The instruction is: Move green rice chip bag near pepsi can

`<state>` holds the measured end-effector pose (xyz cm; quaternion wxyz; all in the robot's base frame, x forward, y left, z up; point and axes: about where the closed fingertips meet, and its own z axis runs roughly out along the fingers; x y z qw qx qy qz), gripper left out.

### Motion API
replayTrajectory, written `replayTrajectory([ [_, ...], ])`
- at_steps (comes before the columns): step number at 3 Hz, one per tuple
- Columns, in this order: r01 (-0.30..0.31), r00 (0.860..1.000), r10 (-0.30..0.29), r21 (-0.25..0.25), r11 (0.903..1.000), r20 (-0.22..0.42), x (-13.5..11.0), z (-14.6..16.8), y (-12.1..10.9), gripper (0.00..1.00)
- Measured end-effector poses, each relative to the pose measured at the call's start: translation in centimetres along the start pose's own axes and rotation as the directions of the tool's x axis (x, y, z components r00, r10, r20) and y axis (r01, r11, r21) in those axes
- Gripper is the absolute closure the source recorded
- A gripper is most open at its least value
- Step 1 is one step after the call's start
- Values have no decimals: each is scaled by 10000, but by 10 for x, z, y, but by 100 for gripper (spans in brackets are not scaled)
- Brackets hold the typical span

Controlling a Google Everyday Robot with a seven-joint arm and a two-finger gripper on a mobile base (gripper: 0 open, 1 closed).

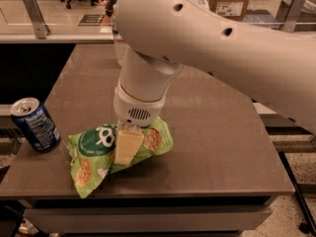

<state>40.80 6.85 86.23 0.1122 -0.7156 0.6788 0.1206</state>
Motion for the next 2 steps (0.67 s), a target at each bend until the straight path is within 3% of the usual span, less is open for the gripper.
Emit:
replayTrajectory([
  [2,44,10000,-44,75,10000,-10,-2,-2,2,36],
])
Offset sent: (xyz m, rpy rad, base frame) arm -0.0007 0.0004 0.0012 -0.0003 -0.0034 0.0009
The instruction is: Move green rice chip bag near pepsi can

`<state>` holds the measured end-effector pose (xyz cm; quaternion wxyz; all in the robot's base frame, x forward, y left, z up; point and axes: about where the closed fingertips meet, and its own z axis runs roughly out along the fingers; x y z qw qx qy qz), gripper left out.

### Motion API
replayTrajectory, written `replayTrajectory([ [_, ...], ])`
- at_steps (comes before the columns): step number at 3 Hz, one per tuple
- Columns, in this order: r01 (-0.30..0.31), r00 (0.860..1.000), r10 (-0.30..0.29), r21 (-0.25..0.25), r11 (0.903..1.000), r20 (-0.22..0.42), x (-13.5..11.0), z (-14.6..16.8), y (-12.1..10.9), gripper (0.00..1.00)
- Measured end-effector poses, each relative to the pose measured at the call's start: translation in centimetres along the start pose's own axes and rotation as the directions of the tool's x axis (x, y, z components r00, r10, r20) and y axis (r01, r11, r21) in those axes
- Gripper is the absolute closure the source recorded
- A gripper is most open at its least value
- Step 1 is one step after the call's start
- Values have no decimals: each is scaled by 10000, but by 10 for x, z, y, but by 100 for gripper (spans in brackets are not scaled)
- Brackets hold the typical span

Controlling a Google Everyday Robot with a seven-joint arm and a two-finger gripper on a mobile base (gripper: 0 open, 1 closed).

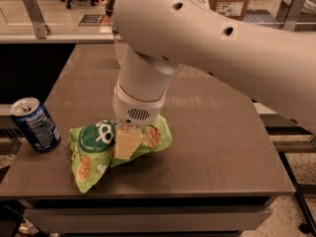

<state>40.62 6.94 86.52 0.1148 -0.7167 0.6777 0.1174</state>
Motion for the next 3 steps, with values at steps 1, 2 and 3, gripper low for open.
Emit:
replayTrajectory([
  [1,23,10000,-23,38,10000,-4,-1,-1,1,13],
  [2,47,10000,-46,77,10000,-7,-2,-3,2,0],
  [3,47,10000,-47,78,10000,-7,-2,-3,2,0],
])
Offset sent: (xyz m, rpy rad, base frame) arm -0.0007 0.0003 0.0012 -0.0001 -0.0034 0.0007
